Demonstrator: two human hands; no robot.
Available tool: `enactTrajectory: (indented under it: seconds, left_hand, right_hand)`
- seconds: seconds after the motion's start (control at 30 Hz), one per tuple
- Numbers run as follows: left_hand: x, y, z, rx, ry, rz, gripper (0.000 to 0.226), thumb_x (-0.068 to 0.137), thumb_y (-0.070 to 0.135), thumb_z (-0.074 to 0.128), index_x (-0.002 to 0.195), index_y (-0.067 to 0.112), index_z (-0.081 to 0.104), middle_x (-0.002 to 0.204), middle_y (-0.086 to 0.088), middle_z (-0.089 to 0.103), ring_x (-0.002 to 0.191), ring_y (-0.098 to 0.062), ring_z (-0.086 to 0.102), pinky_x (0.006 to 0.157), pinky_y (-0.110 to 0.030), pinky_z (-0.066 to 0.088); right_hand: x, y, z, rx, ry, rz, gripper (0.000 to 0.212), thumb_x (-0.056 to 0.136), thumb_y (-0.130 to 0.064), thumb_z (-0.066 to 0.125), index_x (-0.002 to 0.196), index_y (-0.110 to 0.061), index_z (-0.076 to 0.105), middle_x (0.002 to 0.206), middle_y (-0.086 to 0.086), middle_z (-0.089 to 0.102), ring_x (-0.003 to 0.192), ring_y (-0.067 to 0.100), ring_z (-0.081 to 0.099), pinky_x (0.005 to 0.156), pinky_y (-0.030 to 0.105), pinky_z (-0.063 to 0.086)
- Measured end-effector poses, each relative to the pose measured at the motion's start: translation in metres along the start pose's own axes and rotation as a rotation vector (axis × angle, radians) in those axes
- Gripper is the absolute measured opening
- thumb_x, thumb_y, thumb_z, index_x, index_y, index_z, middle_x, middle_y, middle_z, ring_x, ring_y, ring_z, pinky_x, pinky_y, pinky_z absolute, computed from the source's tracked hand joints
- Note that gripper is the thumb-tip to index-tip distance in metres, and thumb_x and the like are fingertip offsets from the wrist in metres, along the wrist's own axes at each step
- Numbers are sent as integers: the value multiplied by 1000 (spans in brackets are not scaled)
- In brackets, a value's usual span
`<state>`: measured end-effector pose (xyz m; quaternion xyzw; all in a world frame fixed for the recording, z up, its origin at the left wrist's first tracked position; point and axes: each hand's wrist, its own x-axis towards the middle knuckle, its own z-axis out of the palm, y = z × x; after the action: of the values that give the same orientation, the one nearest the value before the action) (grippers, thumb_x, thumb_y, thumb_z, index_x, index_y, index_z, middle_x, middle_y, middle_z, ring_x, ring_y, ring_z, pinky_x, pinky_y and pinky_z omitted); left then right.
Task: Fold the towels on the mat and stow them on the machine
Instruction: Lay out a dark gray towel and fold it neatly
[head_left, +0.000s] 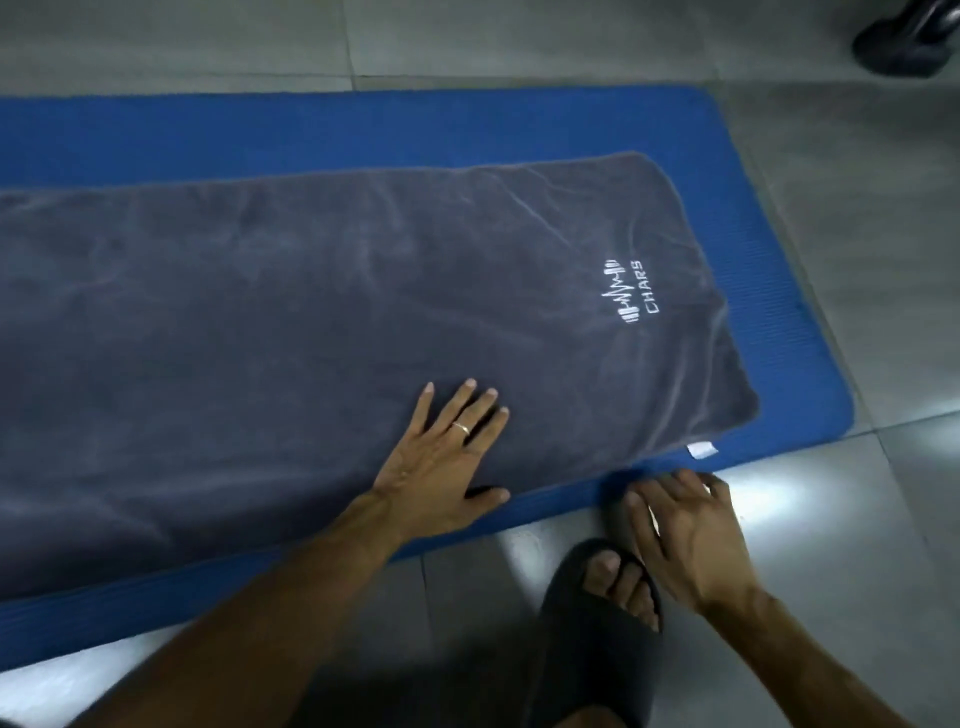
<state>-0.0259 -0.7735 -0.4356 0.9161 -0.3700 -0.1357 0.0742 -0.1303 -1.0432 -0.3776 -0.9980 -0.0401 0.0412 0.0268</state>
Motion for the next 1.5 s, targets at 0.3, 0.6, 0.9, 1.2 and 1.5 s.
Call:
enactTrajectory:
  seconds: [0.3,0.6,0.9,1.2,1.5]
  left_hand:
    - [50,41,4,107,-3,-40,70,93,57,14,153,20,18,161,-3,17,149,-26,5,116,-59,-1]
    - [131,61,-24,4,93,-58,70,93,53,22,149,11,32,157,-10,25,148,-29,12,118,-56,8]
    - [236,43,-39,45,85,-240,71,95,58,21,154,20,10,163,-3,1,149,-26,-9,116,-58,-9]
    - [243,38,-32,3,102,-263,81,85,66,30,152,21,23,161,-2,17,149,-28,7,116,-61,9]
    - [282,78,-49,41,289,-104,61,89,45,43,141,15,46,129,-11,55,125,-30,46,108,-54,31]
  right_hand:
    - [60,40,41,133,-152,313,69,93,-61,12,155,-31,13,163,-2,7,150,20,6,119,52,6]
    - [110,85,29,133,-19,293,64,97,-48,20,152,-14,28,161,10,18,149,28,13,119,51,7]
    - [181,155,25,127,113,526,61,96,-43,22,146,-12,36,155,15,30,144,35,23,116,61,15]
    - [382,194,16,4,-196,139,61,100,-57,18,155,-36,2,163,-8,-6,150,16,-6,117,58,-5]
    - [344,248,-1,303,58,314,35,98,-12,44,130,-4,57,135,18,52,122,34,51,106,37,38]
